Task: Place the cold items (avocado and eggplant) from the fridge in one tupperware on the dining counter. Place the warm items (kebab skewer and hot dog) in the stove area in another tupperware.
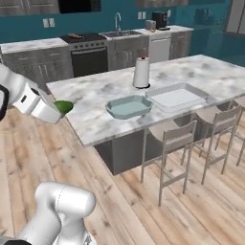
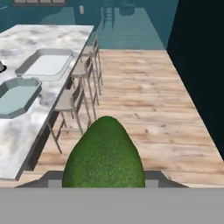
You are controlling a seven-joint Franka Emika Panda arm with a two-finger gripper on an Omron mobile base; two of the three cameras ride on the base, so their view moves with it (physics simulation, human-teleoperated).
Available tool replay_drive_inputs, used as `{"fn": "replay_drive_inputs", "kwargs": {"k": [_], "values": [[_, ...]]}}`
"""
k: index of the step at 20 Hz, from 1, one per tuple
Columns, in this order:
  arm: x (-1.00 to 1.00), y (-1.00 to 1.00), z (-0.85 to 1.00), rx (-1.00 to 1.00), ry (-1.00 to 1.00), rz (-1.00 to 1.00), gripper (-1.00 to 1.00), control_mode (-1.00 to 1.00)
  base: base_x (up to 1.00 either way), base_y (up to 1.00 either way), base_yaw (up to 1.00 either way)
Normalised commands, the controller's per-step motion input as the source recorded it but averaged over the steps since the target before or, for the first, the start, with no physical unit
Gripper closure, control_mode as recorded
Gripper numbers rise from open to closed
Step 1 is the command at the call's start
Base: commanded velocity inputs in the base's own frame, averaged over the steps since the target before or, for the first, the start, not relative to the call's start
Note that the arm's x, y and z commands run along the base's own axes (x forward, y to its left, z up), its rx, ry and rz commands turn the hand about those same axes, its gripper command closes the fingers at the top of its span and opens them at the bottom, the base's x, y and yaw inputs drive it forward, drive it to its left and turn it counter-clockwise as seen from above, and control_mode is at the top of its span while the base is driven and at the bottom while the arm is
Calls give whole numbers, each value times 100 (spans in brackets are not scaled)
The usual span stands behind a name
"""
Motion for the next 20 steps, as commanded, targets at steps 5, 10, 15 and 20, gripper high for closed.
{"fn": "replay_drive_inputs", "kwargs": {"k": [5,10,15,20], "values": [[0,0,0,0,0,0,100,100,9,-78,63],[0,0,0,0,0,0,100,100,0,-71,68],[0,0,0,0,0,0,100,100,-13,-83,63],[0,0,0,0,0,0,100,100,-9,-77,31]]}}
